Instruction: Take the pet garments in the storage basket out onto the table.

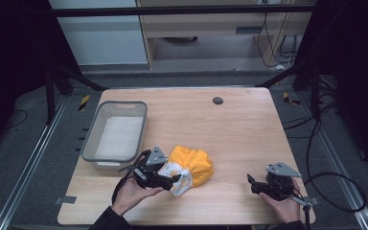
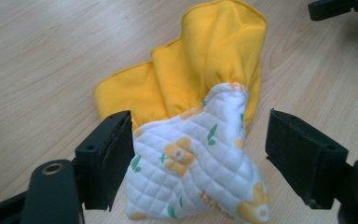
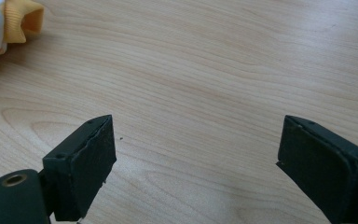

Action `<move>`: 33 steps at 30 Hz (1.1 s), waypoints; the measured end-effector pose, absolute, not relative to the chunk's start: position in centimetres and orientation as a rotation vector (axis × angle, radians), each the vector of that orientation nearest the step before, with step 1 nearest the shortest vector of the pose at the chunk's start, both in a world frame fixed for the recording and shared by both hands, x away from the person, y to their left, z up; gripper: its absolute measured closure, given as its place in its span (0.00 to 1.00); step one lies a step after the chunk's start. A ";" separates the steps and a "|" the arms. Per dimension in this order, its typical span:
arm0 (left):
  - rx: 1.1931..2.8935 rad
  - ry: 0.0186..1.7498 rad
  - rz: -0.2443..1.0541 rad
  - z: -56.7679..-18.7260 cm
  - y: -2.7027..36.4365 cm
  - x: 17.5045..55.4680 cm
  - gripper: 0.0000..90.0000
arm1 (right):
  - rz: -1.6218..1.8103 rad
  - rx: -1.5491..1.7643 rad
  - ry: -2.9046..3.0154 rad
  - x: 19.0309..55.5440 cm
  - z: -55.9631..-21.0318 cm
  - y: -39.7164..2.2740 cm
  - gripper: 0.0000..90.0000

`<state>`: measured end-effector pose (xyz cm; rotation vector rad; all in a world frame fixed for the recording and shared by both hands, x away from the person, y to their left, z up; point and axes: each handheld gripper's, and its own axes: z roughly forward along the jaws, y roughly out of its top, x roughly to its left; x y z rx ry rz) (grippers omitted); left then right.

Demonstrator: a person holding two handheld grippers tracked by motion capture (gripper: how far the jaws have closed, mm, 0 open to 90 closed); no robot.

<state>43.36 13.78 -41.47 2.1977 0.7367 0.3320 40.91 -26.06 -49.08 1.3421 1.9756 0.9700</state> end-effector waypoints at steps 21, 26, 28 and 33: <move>2.053 0.903 0.442 -44.3 20.7 40.4 0.25 | 0.970 1.343 1.984 40.9 -49.1 -26.0 0.11; 2.044 0.929 0.459 -44.7 22.0 39.8 0.25 | 0.966 1.338 1.984 40.9 -49.2 -26.0 0.11; 2.041 0.933 0.466 -44.8 22.3 39.7 0.25 | 0.966 1.338 1.984 40.9 -49.2 -26.0 0.11; 2.036 0.940 0.462 -45.1 23.2 39.4 0.24 | 0.964 1.344 1.987 40.9 -49.2 -26.0 0.11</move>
